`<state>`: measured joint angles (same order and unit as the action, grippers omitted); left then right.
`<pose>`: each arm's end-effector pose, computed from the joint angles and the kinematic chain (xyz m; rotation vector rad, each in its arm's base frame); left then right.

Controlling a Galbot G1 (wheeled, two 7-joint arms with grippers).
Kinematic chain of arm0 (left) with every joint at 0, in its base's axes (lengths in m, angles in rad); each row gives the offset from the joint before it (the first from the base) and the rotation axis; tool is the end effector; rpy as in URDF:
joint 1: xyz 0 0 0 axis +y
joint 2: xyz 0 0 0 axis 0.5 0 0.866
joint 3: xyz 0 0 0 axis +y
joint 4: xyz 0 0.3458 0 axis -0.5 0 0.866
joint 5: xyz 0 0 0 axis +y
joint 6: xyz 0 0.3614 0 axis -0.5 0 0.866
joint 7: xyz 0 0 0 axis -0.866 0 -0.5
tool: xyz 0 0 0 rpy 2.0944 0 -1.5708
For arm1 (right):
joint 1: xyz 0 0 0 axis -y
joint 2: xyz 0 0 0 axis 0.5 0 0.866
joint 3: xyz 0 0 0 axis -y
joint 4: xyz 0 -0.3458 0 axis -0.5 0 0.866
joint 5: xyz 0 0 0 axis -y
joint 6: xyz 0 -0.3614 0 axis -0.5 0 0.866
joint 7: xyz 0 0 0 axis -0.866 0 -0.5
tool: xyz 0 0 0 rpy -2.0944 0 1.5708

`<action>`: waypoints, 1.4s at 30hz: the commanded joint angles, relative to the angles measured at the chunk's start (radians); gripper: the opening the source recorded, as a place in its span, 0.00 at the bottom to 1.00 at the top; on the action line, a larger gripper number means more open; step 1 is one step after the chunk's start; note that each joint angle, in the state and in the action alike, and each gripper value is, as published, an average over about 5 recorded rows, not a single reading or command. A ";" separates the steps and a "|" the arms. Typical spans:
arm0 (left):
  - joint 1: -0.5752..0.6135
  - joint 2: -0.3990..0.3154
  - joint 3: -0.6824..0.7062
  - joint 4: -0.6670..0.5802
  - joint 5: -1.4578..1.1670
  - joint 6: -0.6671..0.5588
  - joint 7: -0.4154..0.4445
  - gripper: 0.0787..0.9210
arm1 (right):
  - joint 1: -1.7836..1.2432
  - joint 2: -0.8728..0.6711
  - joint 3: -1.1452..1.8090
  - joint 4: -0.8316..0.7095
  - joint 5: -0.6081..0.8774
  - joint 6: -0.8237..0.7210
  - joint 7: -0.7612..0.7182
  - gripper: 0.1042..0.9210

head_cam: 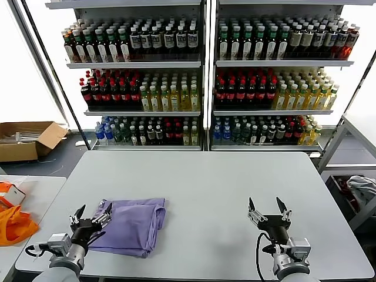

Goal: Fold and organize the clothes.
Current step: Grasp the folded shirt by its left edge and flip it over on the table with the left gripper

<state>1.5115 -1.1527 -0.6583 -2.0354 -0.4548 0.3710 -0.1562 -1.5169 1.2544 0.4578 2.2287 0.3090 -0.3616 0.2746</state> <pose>0.2189 0.1143 -0.2779 0.1110 -2.7812 -0.0279 0.1981 -0.0210 -0.2401 -0.0227 -2.9200 0.0031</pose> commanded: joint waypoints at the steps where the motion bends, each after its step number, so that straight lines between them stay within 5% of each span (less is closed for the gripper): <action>1: 0.008 0.022 -0.054 0.117 -0.040 0.016 0.055 0.88 | 0.005 -0.002 -0.001 -0.007 0.002 -0.001 0.000 0.88; 30: -0.018 0.056 -0.032 0.172 -0.253 0.080 0.109 0.87 | -0.005 0.029 -0.008 -0.023 -0.024 0.002 -0.001 0.88; 42: -0.010 0.054 -0.023 0.119 -0.264 0.102 0.106 0.50 | -0.007 0.030 -0.014 -0.023 -0.027 0.005 -0.002 0.88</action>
<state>1.4975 -1.0988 -0.6841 -1.8944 -0.7063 0.4582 -0.0473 -1.5252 1.2831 0.4457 2.2056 0.2835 -0.3570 0.2727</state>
